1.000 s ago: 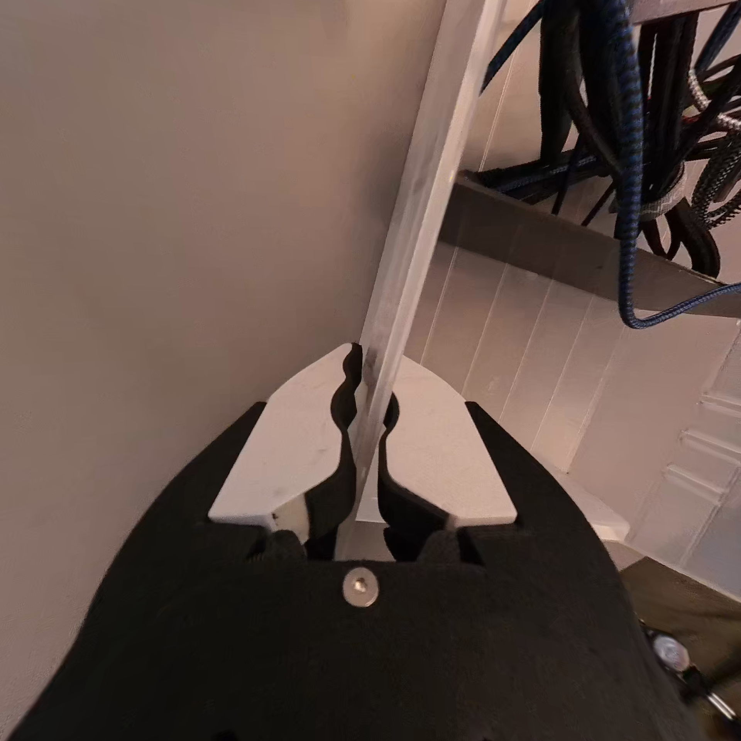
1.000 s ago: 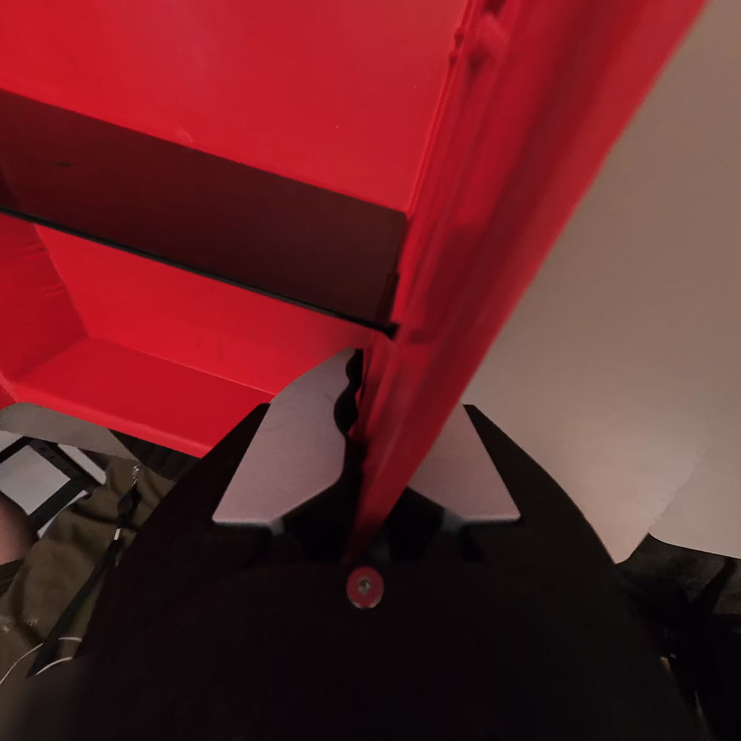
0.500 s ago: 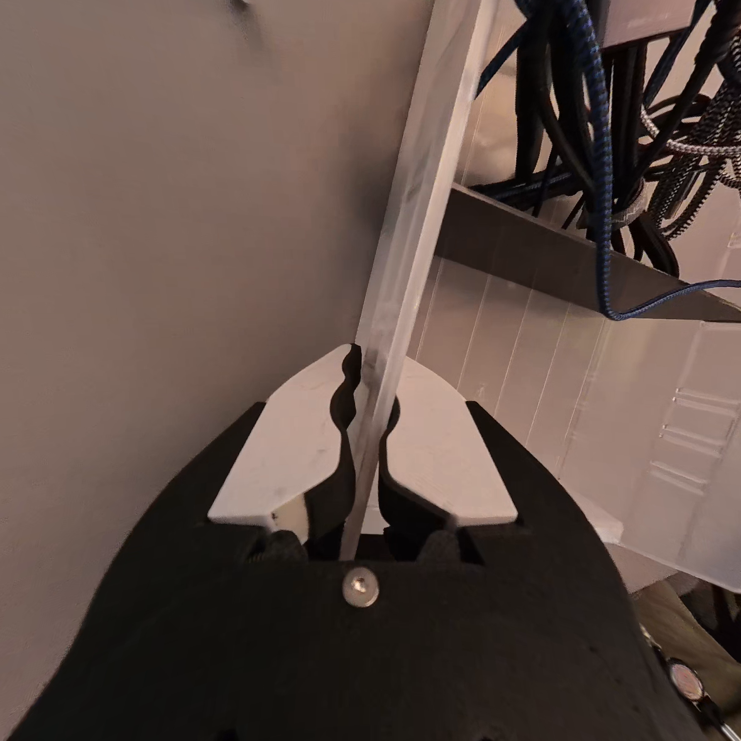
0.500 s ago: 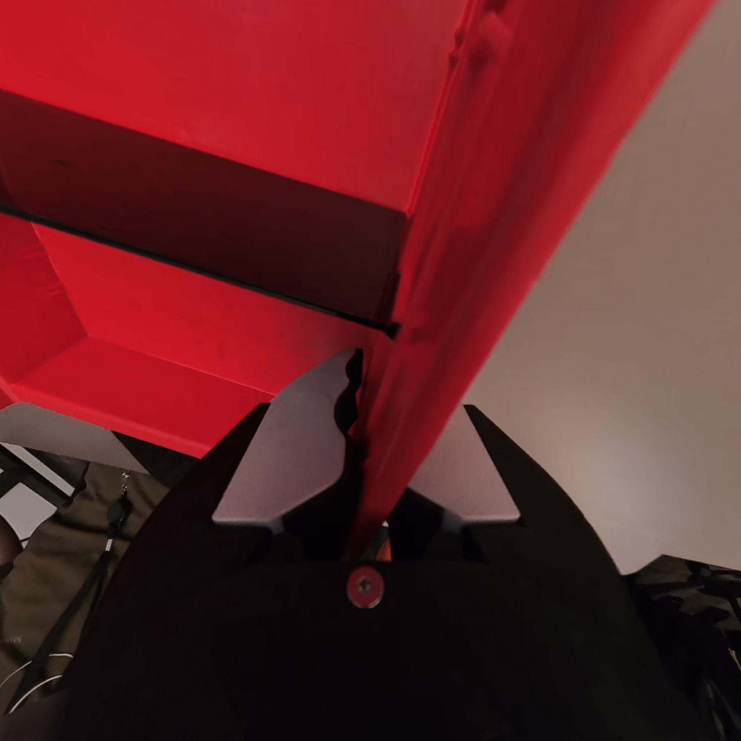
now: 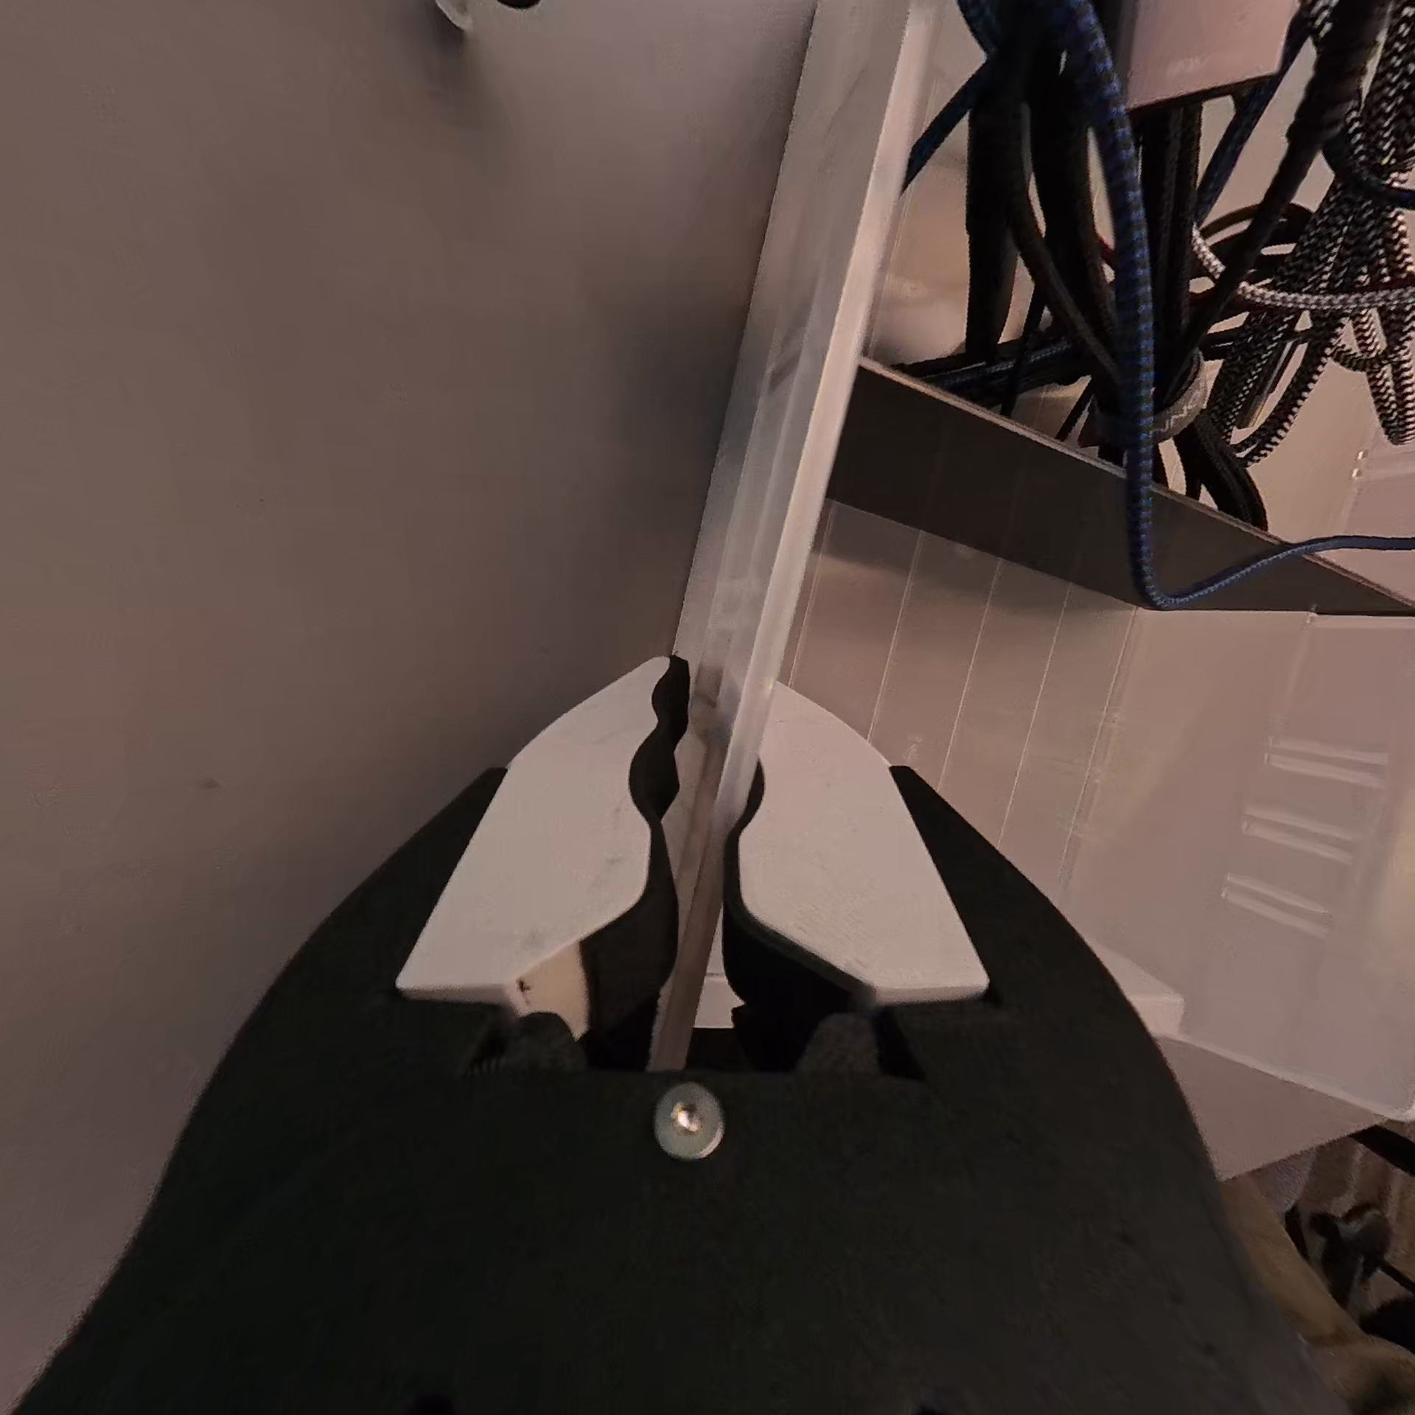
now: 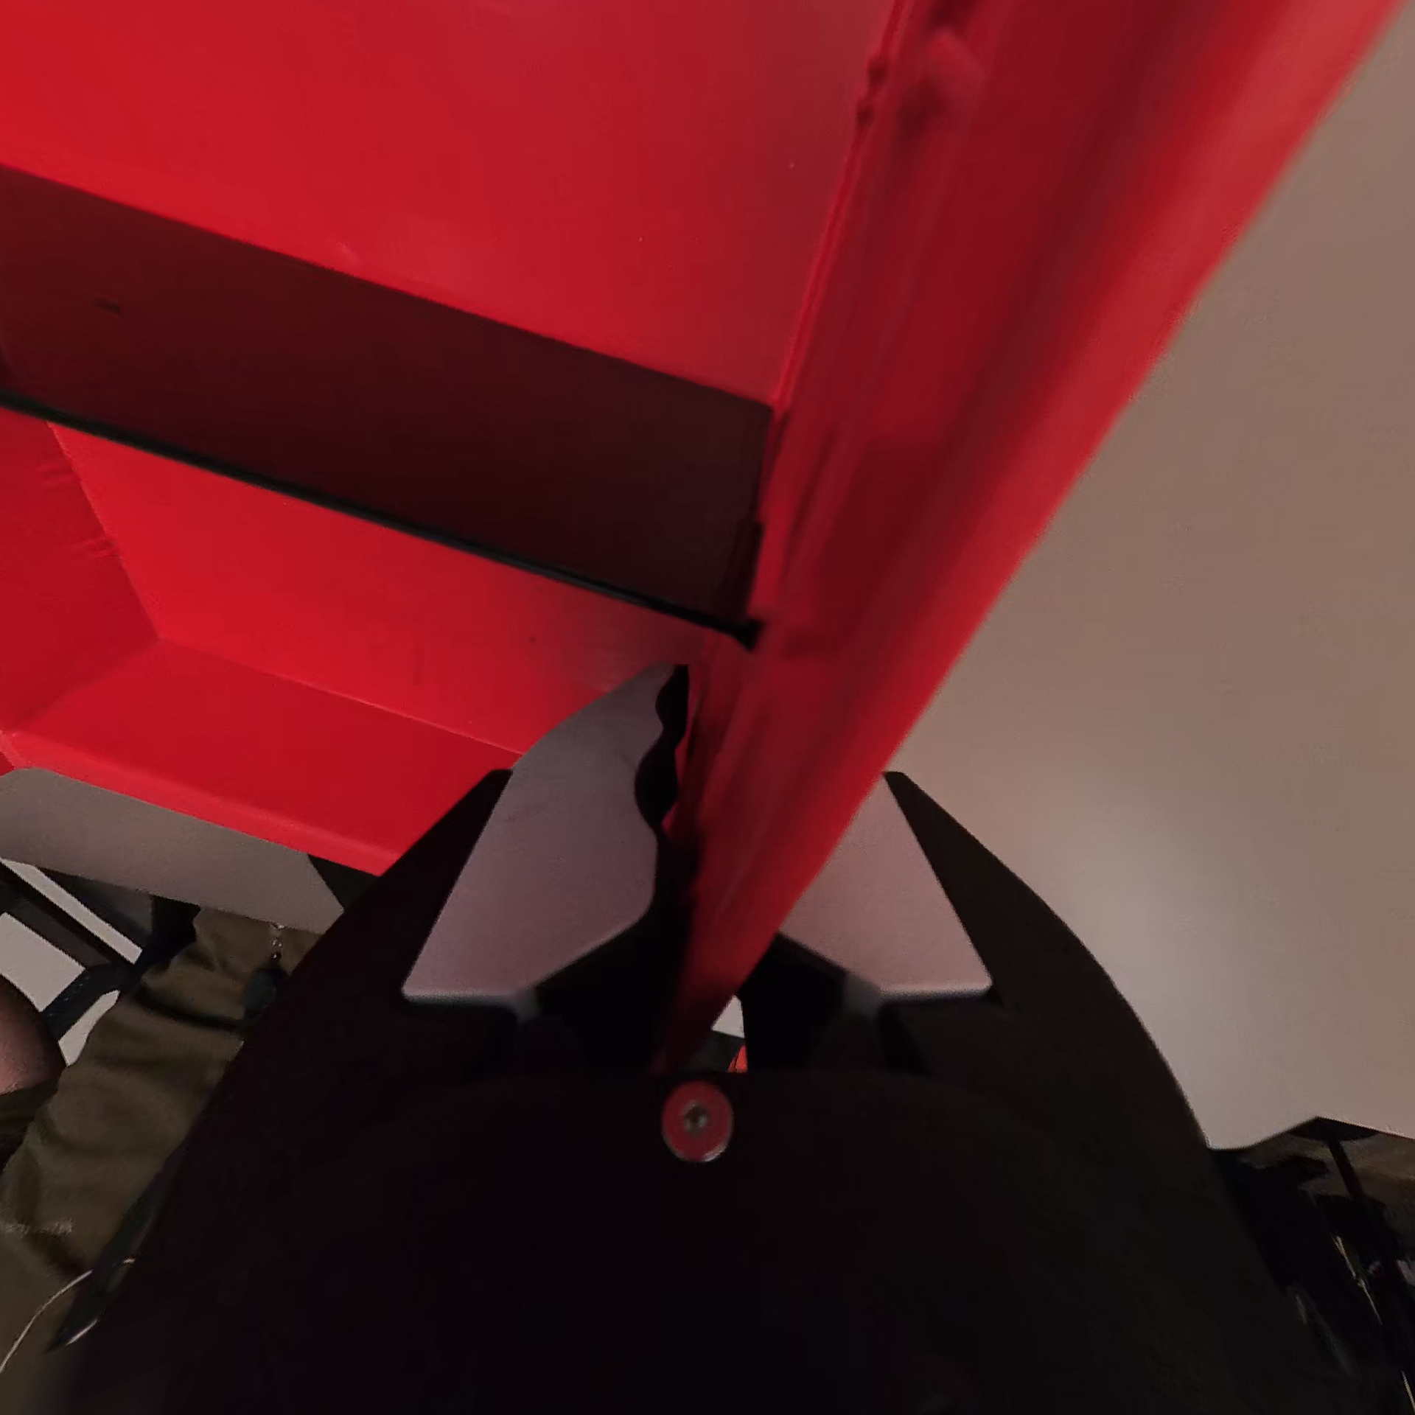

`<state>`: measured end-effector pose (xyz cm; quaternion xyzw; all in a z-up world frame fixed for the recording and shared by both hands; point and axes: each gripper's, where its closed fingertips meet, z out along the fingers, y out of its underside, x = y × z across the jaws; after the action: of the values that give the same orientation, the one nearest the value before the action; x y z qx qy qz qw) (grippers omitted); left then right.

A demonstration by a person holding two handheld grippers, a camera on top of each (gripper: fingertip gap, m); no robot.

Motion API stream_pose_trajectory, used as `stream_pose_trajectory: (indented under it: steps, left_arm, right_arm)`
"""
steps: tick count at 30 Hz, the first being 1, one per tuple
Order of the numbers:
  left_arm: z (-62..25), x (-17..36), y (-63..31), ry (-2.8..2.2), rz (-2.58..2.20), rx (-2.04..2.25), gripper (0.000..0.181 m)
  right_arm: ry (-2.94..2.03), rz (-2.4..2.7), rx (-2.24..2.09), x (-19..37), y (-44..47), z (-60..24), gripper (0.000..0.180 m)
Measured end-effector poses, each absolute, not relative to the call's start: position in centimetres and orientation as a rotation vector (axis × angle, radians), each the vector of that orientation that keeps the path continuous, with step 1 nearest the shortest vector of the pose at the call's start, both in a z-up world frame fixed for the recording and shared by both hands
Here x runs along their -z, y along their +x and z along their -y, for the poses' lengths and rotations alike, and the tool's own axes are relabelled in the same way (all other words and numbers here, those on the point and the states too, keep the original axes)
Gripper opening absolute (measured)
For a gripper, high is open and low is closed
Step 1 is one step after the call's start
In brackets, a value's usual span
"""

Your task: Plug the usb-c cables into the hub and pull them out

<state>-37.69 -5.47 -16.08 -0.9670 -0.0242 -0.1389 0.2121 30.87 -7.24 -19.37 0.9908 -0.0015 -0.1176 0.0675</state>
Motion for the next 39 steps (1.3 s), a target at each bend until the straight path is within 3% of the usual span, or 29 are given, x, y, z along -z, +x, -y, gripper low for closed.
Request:
stream_pose_trajectory:
  steps: [17,39]
  left_arm:
    - [4.2,16.0,-40.3,-2.669,0.149,0.382,0.011]
    - [4.3,15.8,-41.7,-2.624,0.246,0.355,0.01]
  right_arm:
    - [2.929,-0.002,0.496,19.1,28.2,6.9,0.017]
    - [2.961,-0.105,0.375,19.2,28.6,6.3,0.011]
